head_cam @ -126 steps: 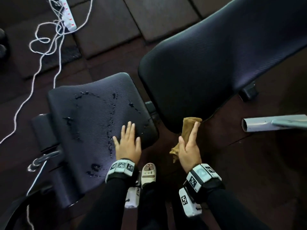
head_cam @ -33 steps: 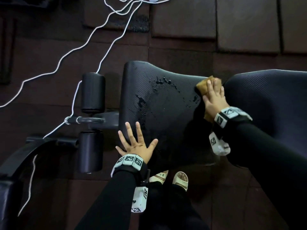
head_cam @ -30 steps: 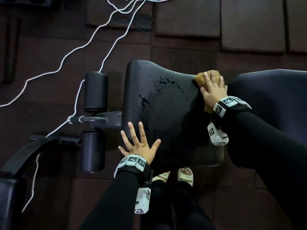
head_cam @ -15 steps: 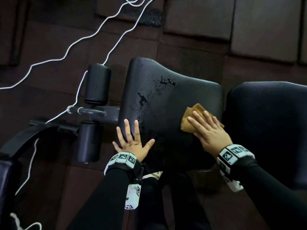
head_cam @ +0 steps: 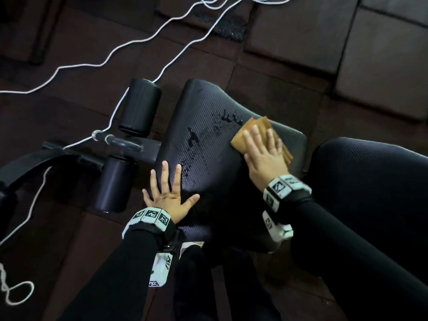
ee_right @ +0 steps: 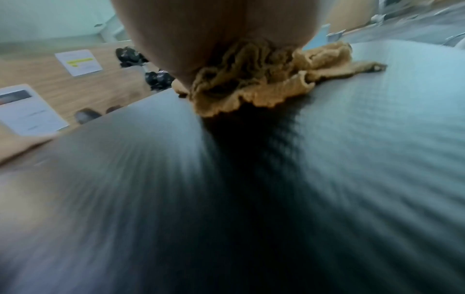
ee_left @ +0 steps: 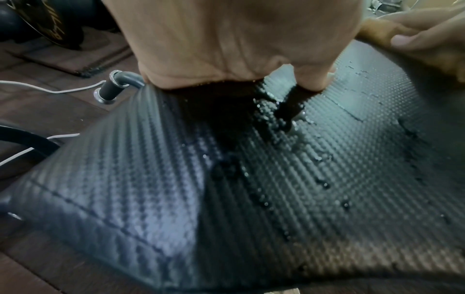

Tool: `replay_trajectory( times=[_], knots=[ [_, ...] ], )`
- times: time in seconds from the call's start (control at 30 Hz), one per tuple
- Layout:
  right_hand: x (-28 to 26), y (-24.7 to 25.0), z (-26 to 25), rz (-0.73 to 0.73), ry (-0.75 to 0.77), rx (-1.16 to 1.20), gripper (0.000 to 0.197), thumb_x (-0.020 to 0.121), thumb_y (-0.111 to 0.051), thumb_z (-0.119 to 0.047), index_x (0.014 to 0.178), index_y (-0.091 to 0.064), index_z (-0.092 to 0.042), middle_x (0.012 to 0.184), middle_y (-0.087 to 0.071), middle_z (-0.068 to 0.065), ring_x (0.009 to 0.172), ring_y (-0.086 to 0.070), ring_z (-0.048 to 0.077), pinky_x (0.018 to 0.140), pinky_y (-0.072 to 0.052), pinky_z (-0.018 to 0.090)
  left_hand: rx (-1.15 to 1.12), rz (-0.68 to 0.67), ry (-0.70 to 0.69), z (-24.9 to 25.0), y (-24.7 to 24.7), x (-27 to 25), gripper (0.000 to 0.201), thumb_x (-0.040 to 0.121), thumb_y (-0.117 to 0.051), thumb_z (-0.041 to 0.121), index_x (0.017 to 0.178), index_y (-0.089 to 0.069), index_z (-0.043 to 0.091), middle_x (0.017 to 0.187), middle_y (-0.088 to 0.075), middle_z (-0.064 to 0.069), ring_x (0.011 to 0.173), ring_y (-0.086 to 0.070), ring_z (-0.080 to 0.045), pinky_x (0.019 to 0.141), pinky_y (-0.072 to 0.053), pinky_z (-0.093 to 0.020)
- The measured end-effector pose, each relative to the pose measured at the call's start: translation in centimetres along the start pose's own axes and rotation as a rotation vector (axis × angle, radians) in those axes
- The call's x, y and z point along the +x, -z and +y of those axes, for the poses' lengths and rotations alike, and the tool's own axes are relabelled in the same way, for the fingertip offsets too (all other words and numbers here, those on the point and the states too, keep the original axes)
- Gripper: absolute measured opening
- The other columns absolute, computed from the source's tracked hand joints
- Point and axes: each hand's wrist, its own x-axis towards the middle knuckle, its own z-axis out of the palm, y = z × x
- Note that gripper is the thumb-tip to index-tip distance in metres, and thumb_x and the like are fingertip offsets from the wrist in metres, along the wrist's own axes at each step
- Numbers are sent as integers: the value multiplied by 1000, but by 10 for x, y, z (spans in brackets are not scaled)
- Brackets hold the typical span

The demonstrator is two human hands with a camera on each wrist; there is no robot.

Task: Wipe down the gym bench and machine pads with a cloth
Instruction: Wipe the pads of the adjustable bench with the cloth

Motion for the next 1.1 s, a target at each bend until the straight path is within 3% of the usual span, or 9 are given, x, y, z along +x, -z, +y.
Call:
replay_trajectory(
  times=[0.1, 0.2, 0.37, 0.53, 0.7, 0.8, 0.9, 0.97, 1.1],
  knots=[
    [-48, -14, 3, -30, 182, -60, 56, 93, -43, -31, 147, -30, -25, 155, -25, -1, 142, -18, 36, 113, -17, 54, 4, -1, 5, 3, 2, -3, 97, 77, -37, 78, 120, 46, 52, 133, 55, 21, 136, 37, -22, 113, 3, -61],
    [-86, -13, 31, -101, 171, -115, 56, 92, -35, -39, 146, -28, -30, 153, -25, -7, 142, -24, 29, 111, -24, 49, -4, -2, 6, 5, 3, -4, 97, 78, -38, 77, 121, 45, 52, 132, 55, 22, 136, 37, -22, 113, 4, -60],
    [-65, 9, 70, -94, -152, -36, 58, 98, -30, -42, 143, 6, -47, 157, 2, -17, 146, 3, 19, 118, -5, 44, -20, 30, -8, 2, -2, -3, 97, 75, -37, 80, 123, 43, 54, 134, 53, 22, 137, 36, -20, 112, 4, -60],
    [-4, 23, 43, -53, -255, 59, 58, 100, -29, -34, 149, 1, -36, 158, 10, -9, 145, 13, 27, 117, 6, 43, -27, 83, -17, -2, -7, 0, 97, 71, -34, 83, 124, 42, 55, 137, 51, 22, 139, 32, -20, 112, 1, -61],
    [2, 10, -5, -96, -123, 38, 59, 99, -31, -35, 150, -1, -32, 158, 9, -6, 144, 13, 30, 115, 8, 47, -79, 138, -48, -7, -11, 1, 96, 65, -30, 87, 128, 36, 57, 140, 46, 25, 140, 29, -18, 111, 1, -61],
    [-26, -7, -12, -138, 2, 34, 59, 99, -30, -39, 149, 2, -36, 156, 12, -11, 144, 14, 26, 114, 9, 43, -181, 220, -105, -17, -13, -1, 99, 66, -43, 82, 131, 28, 60, 147, 36, 24, 143, 20, -15, 112, -3, -61],
    [-59, -14, 3, -124, 68, -21, 58, 99, -27, -40, 143, 10, -39, 150, 17, -18, 142, 14, 16, 114, 9, 35, -324, 238, 71, -33, -22, -13, 103, 57, -45, 88, 132, 21, 63, 156, 25, 7, 145, 15, -21, 111, -3, -63],
    [-68, -14, 17, -112, -6, -38, 58, 99, -26, -39, 144, 10, -36, 150, 17, -19, 142, 13, 13, 115, 7, 32, -404, 183, 166, -42, -29, -20, 101, 51, -39, 93, 129, 21, 69, 158, 17, 4, 146, 9, -24, 111, -5, -63],
    [-46, -8, 26, -100, -236, 14, 59, 99, -25, -38, 150, 4, -28, 157, 12, -9, 145, 12, 19, 117, 5, 38, -401, 173, 152, -45, -27, -23, 97, 51, -32, 94, 125, 25, 70, 159, 4, 3, 145, -11, -27, 112, -17, -58]
  ],
)
